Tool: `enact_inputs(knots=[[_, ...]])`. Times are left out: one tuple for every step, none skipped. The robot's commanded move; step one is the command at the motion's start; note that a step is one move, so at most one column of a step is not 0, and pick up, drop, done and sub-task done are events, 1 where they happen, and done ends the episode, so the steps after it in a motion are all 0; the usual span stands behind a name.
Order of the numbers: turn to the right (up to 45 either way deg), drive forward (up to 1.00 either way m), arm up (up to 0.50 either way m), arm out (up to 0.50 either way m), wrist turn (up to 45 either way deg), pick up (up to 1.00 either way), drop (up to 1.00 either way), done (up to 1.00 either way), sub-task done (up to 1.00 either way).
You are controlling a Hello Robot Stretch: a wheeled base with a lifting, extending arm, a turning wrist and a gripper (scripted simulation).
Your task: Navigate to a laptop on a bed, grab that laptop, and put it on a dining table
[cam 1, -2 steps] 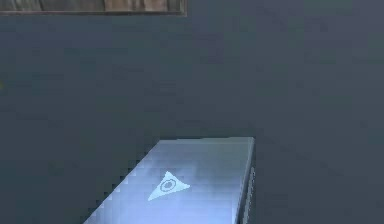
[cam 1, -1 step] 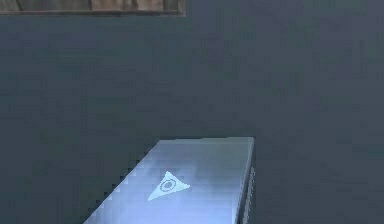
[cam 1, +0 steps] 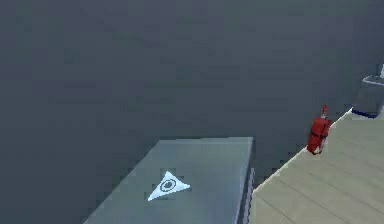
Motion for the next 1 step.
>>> enact_inputs(knots=[[45.0, 0.00, 0.00, 0.00, 0.0, 0.00, 0.00, 0.00, 0.00]])
